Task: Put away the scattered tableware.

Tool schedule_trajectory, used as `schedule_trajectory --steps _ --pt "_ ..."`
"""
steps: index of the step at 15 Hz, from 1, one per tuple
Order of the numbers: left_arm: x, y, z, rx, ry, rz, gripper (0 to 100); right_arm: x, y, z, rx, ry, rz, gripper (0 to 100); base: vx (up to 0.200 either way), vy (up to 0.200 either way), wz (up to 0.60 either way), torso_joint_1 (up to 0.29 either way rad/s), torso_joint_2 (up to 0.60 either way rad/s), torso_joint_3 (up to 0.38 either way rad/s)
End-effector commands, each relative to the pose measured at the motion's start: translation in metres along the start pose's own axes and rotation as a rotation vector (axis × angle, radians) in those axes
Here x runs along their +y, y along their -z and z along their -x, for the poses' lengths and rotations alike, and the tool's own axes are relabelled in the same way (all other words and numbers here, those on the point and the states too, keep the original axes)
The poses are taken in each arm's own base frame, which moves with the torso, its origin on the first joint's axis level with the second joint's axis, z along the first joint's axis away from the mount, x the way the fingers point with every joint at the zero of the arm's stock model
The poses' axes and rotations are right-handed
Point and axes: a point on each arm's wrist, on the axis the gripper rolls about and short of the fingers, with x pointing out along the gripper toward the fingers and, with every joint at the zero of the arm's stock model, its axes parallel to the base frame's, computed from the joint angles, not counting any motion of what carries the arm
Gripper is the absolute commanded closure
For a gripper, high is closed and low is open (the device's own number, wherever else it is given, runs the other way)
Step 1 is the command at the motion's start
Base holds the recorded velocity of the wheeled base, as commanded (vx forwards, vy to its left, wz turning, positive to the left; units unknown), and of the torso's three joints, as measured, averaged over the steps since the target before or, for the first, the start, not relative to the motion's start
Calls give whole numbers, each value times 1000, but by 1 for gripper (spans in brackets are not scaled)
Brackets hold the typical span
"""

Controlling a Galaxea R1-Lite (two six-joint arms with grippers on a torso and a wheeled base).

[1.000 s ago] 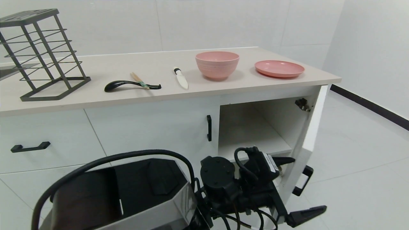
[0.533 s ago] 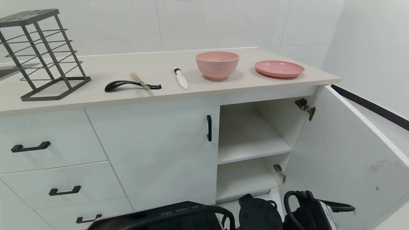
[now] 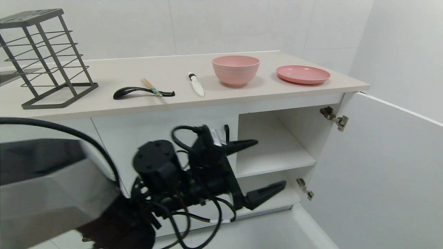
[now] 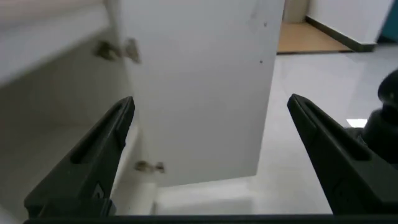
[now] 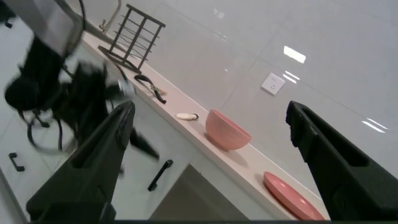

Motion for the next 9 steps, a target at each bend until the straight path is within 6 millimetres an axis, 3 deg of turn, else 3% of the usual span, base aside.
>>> schedule_trajectory --steps 1,3,4,5,8,9 --pt "-33 -106 125 -198 -148 -139 0 13 -5 20 -3 33 38 0 0 0 0 0 0 0" --pt "-62 -126 168 -276 -188 -192 0 24 -8 33 11 51 47 0 0 0 0 0 0 0" --pt "-70 -130 180 -288 -203 -209 0 27 -10 37 13 55 49 0 0 0 0 0 0 0" --pt "-89 -135 207 -298 -249 -235 0 35 -13 46 31 67 50 0 0 0 0 0 0 0" --pt "-132 -137 251 -252 -347 -244 0 57 -15 68 79 91 47 0 0 0 0 0 0 0" --pt "-138 -135 257 -231 -367 -234 0 60 -15 71 84 94 46 0 0 0 0 0 0 0"
